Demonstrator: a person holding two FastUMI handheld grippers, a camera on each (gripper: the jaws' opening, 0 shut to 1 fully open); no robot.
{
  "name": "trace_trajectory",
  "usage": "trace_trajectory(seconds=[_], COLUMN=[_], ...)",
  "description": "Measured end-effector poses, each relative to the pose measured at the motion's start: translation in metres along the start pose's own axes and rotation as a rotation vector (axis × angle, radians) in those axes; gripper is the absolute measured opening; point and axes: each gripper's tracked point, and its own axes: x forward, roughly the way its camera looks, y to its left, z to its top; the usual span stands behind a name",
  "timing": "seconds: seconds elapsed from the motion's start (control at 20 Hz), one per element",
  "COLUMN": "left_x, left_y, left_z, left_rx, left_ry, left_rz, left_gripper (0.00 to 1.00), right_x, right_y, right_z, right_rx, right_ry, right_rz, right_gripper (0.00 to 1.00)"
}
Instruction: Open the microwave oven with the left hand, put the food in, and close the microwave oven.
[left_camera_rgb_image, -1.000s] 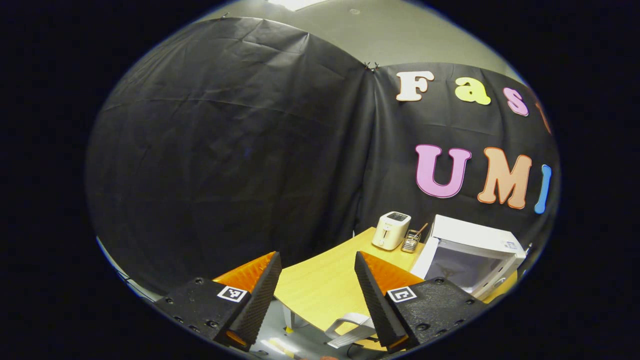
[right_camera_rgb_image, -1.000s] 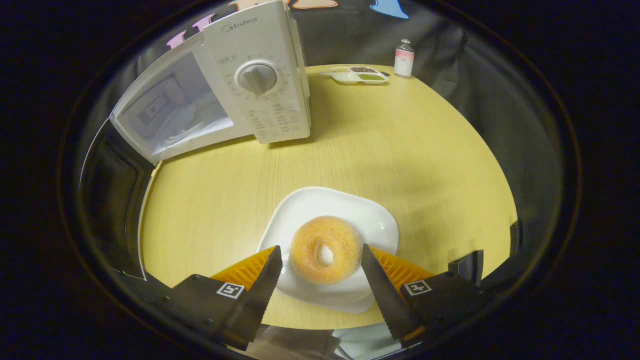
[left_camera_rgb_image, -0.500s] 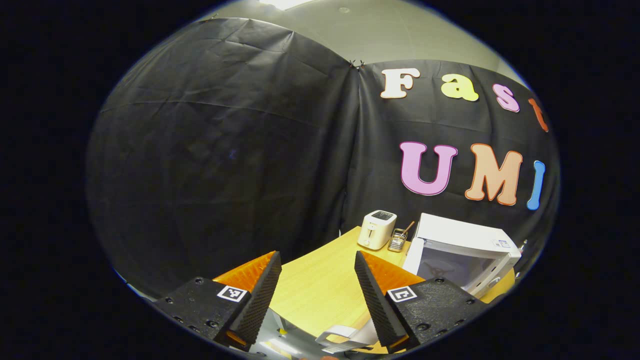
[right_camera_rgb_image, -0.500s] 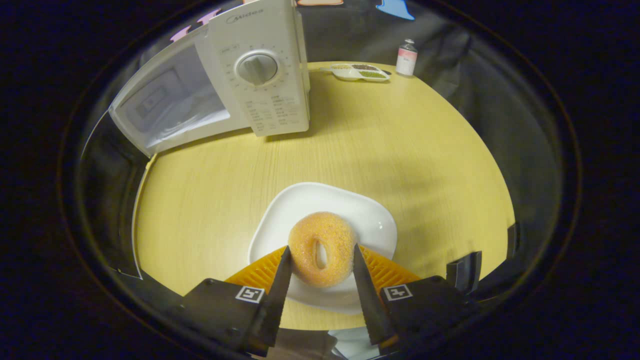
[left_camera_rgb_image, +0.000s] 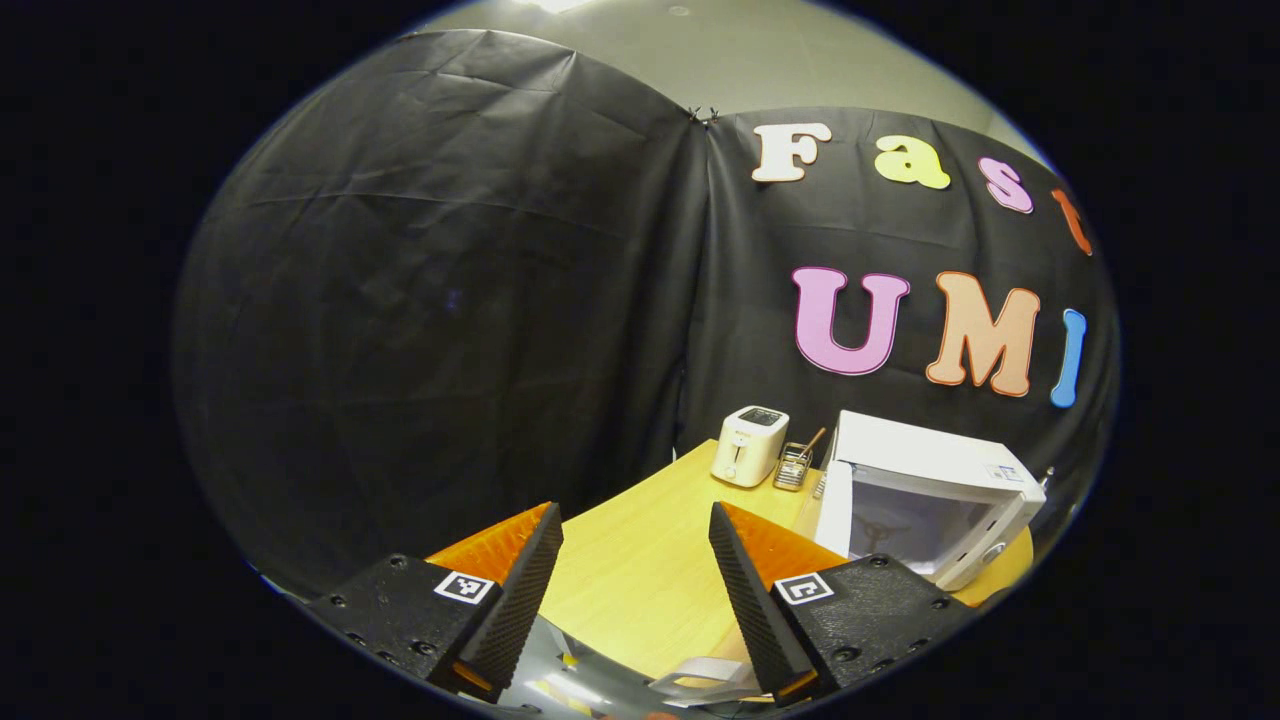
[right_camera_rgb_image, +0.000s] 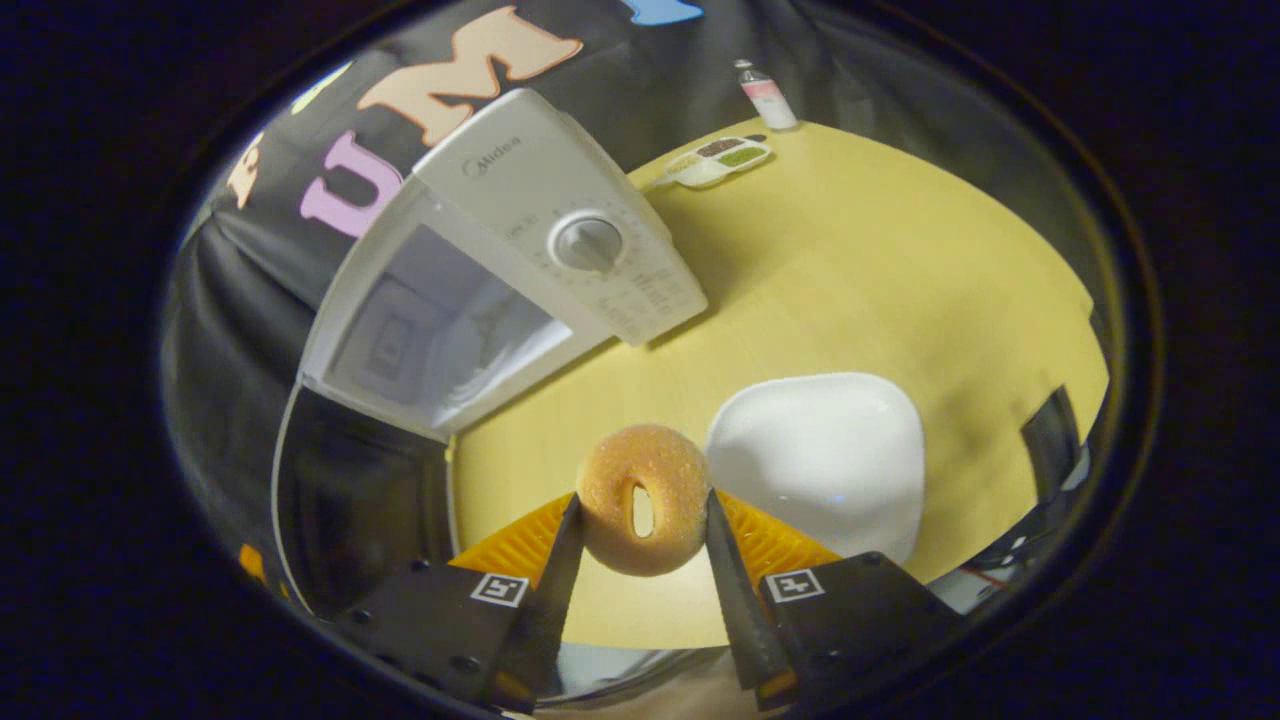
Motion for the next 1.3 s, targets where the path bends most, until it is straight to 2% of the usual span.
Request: trace_trajectory(seconds=[0.1,0.2,0.25,0.3,0.4,0.5,0.7,0.95,1.0,1.05,1.15,1.2,1.3], left_x=[0.002,0.003,0.004,0.003,0.004,0.003,0.001,0.003,0.003,0.004,0.005,0.005,0.005], left_y=[0.003,0.005,0.006,0.007,0.01,0.014,0.019,0.027,0.029,0.031,0.035,0.037,0.041], left_z=[-0.003,-0.008,-0.01,-0.011,-0.015,-0.018,-0.023,-0.033,-0.036,-0.039,-0.046,-0.048,-0.052], left_rx=[-0.002,-0.001,-0.001,-0.001,0.0,0.003,0.013,0.027,0.025,0.021,0.009,0.004,-0.002], left_ry=[0.012,0.026,0.032,0.036,0.045,0.055,0.079,0.114,0.122,0.131,0.153,0.162,0.173], left_rz=[-0.002,-0.005,-0.008,-0.011,-0.016,-0.017,-0.018,-0.024,-0.022,-0.018,-0.009,-0.003,0.007], left_gripper=[0.87,0.87,0.82,0.87,0.87,0.87,0.87,0.87,0.82,0.87,0.87,0.87,0.87], right_x=[0.0,0.003,0.006,0.01,0.018,0.032,0.073,0.127,0.136,0.144,0.159,0.165,0.173], right_y=[0.034,0.065,0.081,0.097,0.129,0.152,0.179,0.199,0.201,0.203,0.204,0.205,0.205], right_z=[-0.001,0.0,0.001,0.002,0.007,0.017,0.034,0.049,0.053,0.058,0.069,0.075,0.081], right_rx=[0.084,0.112,0.115,0.12,0.143,0.163,0.187,0.179,0.19,0.197,0.195,0.197,0.209], right_ry=[-0.02,-0.05,-0.069,-0.087,-0.125,-0.189,-0.29,-0.367,-0.384,-0.399,-0.44,-0.457,-0.48], right_rz=[0.097,0.171,0.201,0.228,0.285,0.311,0.283,0.204,0.191,0.178,0.145,0.133,0.116], right_gripper=[0.65,0.65,0.65,0.65,0.64,0.64,0.63,0.63,0.63,0.63,0.63,0.7,0.71])
